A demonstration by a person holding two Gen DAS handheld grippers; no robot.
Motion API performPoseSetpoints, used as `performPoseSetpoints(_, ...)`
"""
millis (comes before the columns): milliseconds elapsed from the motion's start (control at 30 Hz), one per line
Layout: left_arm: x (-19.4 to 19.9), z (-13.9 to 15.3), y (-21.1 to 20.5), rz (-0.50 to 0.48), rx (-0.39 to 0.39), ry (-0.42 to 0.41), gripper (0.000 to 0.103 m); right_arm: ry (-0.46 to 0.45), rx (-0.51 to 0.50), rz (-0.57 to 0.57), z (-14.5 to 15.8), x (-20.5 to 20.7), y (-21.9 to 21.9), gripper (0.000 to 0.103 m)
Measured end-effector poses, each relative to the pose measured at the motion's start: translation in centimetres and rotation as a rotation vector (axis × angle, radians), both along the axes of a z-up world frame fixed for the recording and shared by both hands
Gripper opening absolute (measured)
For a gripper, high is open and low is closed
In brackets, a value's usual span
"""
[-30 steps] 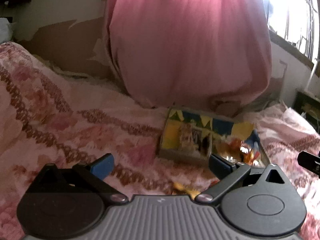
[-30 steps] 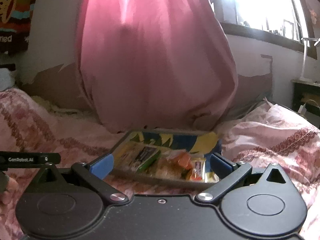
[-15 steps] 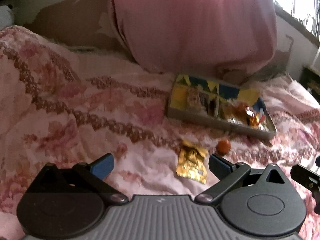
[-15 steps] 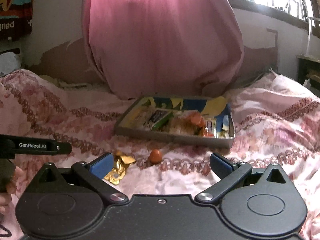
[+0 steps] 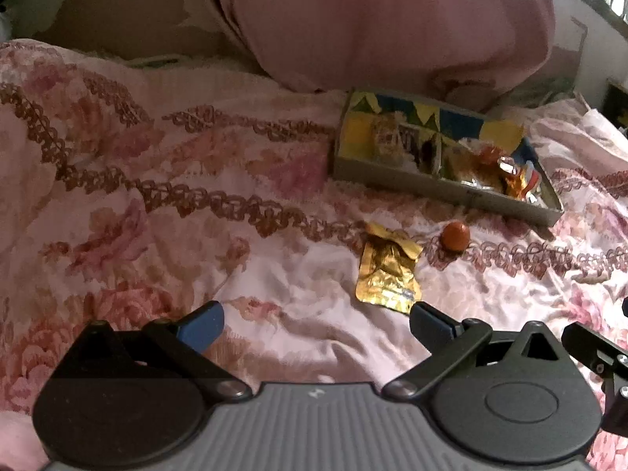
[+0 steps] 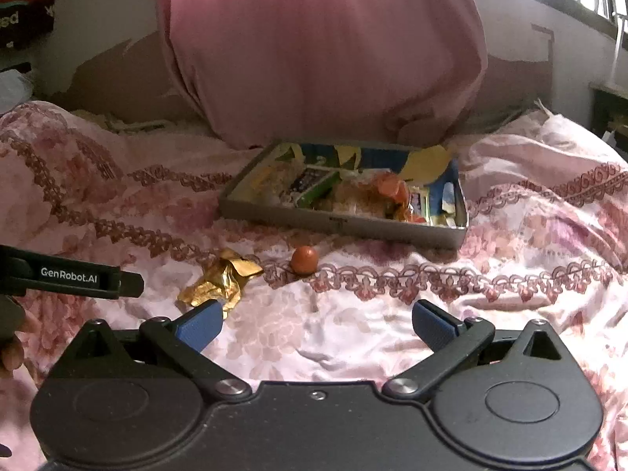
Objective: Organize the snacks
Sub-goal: 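Withdraw both open tools from the tray back over the gold packet and mandarin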
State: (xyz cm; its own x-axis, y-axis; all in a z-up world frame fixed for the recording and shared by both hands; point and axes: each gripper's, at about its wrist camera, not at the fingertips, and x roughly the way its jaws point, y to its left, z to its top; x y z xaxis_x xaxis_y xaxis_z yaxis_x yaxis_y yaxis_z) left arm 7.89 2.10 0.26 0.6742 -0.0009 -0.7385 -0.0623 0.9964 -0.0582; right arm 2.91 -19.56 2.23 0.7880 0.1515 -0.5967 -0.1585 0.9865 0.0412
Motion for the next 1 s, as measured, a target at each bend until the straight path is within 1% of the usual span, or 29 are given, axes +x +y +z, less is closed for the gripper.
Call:
performPoseSetpoints(267, 0.9, -0.8, -0.9, -0.048, 0.029, 0.051, 0.103, 0.028, 0.005, -0.006, -0.5, 0.8, 0.1, 0.102)
performPoseSetpoints(633, 2.9, -2.2, -1.5, -0.060, 0.004, 0.100, 0.103, 0.056, 0.020, -0.048, -1.3, 2.2, -0.6, 0.102)
performPoseSetpoints(800, 4.2, -3.0, -2.3, -0.093, 0.042, 0.102, 0.103, 0.090, 0.029, -0.044, -1.7, 3.7, -1.0, 0.102)
performPoseSetpoints(900, 4.8, -3.4, -2.7, -0.116, 0.054, 0.104, 0.103, 0.097, 0.021, -0.052, -1.8, 5.0, -1.3, 0.102)
performPoseSetpoints(1000, 5.6, -3.7, -3.0, -0.130, 0.066, 0.103, 0.103, 0.113, 0.037, -0.063, -2.1, 6.2, -1.7, 0.102)
